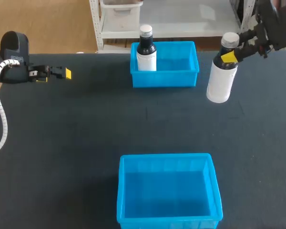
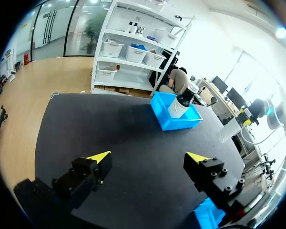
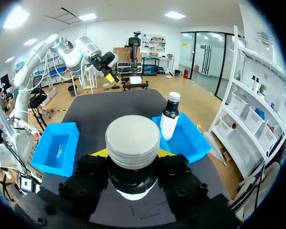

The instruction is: Pick up the bottle, and place it in the far bin if it is heavy, or in the near bin if it is light.

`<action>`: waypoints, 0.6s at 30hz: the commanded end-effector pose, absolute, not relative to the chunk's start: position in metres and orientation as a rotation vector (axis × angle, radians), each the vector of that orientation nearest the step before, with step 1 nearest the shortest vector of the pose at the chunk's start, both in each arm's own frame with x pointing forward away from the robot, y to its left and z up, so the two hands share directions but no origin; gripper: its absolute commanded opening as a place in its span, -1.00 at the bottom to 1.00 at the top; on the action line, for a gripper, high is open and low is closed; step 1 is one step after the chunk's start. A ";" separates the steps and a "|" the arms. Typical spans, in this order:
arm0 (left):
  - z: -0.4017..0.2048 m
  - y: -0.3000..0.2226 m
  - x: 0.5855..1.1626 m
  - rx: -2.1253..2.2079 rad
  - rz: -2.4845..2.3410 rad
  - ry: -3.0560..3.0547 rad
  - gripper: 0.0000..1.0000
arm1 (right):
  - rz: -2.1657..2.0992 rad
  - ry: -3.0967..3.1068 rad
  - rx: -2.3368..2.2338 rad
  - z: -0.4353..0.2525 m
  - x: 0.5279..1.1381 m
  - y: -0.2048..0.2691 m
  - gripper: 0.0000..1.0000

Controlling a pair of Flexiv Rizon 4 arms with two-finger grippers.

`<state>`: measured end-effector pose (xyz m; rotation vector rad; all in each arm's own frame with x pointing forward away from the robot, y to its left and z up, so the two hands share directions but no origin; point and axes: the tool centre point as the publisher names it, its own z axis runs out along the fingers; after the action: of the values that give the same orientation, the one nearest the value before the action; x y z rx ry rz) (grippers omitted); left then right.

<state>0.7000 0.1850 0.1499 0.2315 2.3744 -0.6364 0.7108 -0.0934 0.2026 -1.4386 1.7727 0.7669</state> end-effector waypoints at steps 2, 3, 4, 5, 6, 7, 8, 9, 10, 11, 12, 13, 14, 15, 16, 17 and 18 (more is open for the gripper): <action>0.150 0.185 0.700 0.231 -0.636 2.374 1.00 | 0.771 1.767 -1.441 0.205 0.711 -0.093 -1.00; 0.150 0.185 0.700 0.231 -0.636 2.374 1.00 | 0.771 1.766 -1.442 0.205 0.711 -0.093 -1.00; 0.150 0.185 0.700 0.231 -0.636 2.374 1.00 | 0.771 1.766 -1.442 0.205 0.711 -0.093 -1.00; 0.150 0.185 0.700 0.231 -0.636 2.374 1.00 | 0.771 1.766 -1.442 0.205 0.711 -0.093 -1.00; 0.150 0.185 0.700 0.231 -0.636 2.374 1.00 | 0.771 1.765 -1.443 0.205 0.711 -0.093 -1.00; 0.150 0.185 0.700 0.231 -0.636 2.374 1.00 | 0.771 1.765 -1.443 0.205 0.711 -0.092 -1.00; 0.150 0.185 0.700 0.231 -0.636 2.374 1.00 | 0.771 1.765 -1.443 0.205 0.711 -0.092 -1.00; 0.150 0.185 0.700 0.231 -0.636 2.374 1.00 | 0.771 1.765 -1.444 0.205 0.712 -0.092 -1.00; 0.150 0.185 0.700 0.231 -0.636 2.374 1.00 | 0.770 1.764 -1.444 0.205 0.712 -0.092 -1.00; 0.150 0.185 0.700 0.231 -0.636 2.374 1.00 | 0.770 1.764 -1.445 0.205 0.712 -0.092 -1.00; 0.150 0.185 0.700 0.231 -0.636 2.374 1.00 | 0.770 1.763 -1.445 0.205 0.712 -0.092 -1.00; 0.150 0.185 0.700 0.231 -0.636 2.374 1.00 | 0.770 1.762 -1.446 0.206 0.712 -0.092 -1.00; 0.150 0.185 0.700 0.231 -0.636 2.374 1.00 | 0.770 1.761 -1.447 0.206 0.712 -0.091 -1.00; 0.150 0.185 0.700 0.231 -0.636 2.374 1.00 | 0.769 1.760 -1.447 0.207 0.712 -0.091 -1.00; 0.150 0.185 0.700 0.231 -0.636 2.374 1.00 | 0.769 1.759 -1.448 0.207 0.712 -0.091 -1.00; 0.150 0.185 0.700 0.231 -0.636 2.374 1.00 | 0.768 1.758 -1.449 0.208 0.713 -0.090 -1.00; 0.150 0.185 0.700 0.231 -0.636 2.374 1.00 | 0.767 1.755 -1.453 0.208 0.714 -0.090 -1.00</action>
<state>0.7000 0.1850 0.1499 0.2315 2.3744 -0.6364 0.7117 -0.0909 0.2050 -1.4484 1.7581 0.7646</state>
